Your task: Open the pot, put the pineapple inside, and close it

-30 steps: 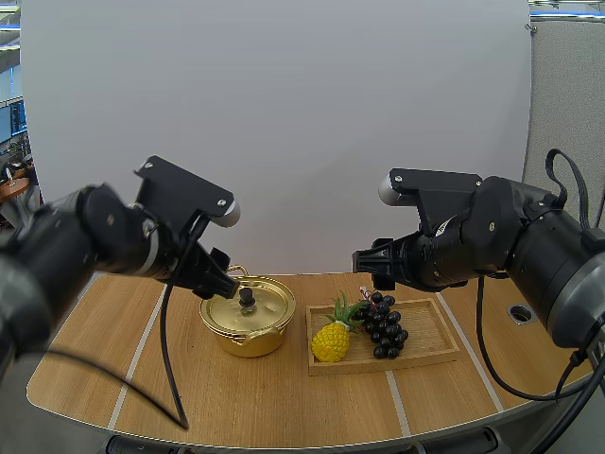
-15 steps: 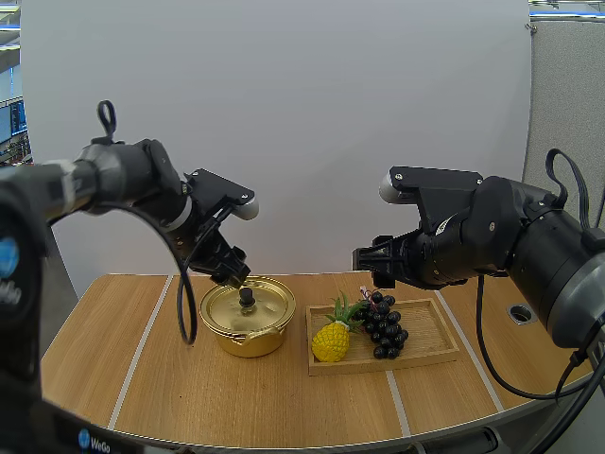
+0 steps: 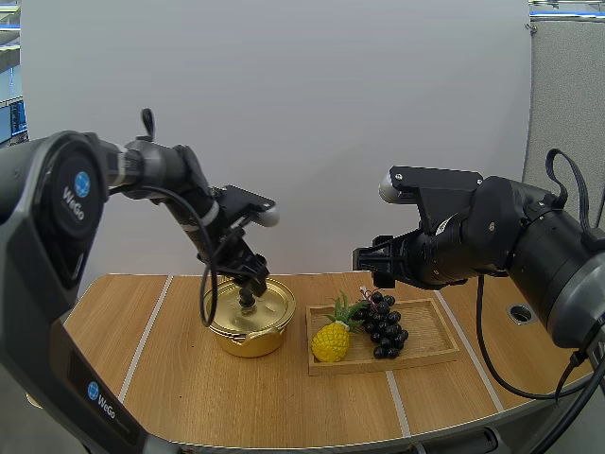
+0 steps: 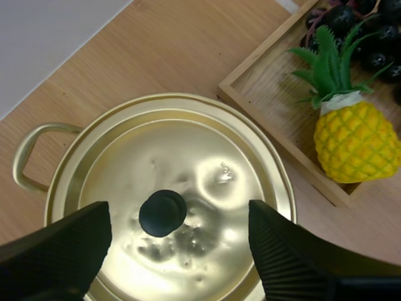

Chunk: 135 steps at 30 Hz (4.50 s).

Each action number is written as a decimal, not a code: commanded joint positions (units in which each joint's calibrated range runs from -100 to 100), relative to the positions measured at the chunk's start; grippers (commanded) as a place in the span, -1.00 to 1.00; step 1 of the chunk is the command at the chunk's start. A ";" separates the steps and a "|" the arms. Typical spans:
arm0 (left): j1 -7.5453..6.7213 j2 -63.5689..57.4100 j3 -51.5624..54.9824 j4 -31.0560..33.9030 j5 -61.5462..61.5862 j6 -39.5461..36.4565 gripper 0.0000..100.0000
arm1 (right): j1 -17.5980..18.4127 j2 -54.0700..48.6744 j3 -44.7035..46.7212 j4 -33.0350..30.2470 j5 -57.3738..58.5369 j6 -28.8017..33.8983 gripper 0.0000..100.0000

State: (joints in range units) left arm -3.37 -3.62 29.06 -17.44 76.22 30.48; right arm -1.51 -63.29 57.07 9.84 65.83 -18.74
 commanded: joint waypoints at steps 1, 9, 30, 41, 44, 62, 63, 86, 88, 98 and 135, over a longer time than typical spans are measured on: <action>-0.37 2.73 -0.84 4.68 -2.77 -0.91 1.00 | -0.19 -0.13 -0.46 0.17 -0.91 -0.36 1.00; -0.37 6.97 -1.64 5.26 -5.02 -0.91 1.00 | -0.19 -0.13 -0.46 0.17 -0.75 -0.36 1.00; -0.37 8.00 -3.52 0.76 -0.86 -0.13 0.43 | -0.19 -0.13 -0.46 0.17 -0.75 -0.36 1.00; -0.37 2.31 -4.75 0.76 2.48 -0.13 -1.00 | -0.19 -0.13 -0.46 0.17 -0.75 -0.36 1.00; -0.37 -1.44 -6.83 0.76 4.98 -0.85 -1.00 | -0.19 -0.13 -0.46 0.17 -0.75 -0.36 1.00; -0.37 -22.80 -56.20 8.57 -3.13 -13.05 -1.00 | -0.19 -0.13 -0.46 0.17 -1.10 -0.36 1.00; -0.37 -22.80 -59.58 8.57 -3.62 -13.54 -1.00 | -0.19 -0.13 -0.46 0.17 -1.10 -0.36 1.00; -0.37 -23.06 -80.02 11.71 -28.14 -14.18 -1.00 | -0.19 -0.05 -0.46 3.69 2.02 -0.26 1.00; -0.37 -22.98 -80.02 11.71 -28.31 -14.18 -1.00 | -0.19 0.41 -0.46 4.34 3.53 -0.26 1.00; -0.37 -22.98 -80.02 11.71 -28.31 -14.18 -1.00 | -0.02 15.60 -6.69 4.48 7.73 5.02 1.00; -0.37 -22.98 -80.02 11.71 -28.31 -14.18 -1.00 | 16.63 44.30 -9.92 -23.02 -4.14 52.74 1.00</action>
State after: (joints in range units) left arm -3.57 -26.45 -50.89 -6.13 49.64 16.99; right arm 15.08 -19.66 47.51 -13.09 63.03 33.02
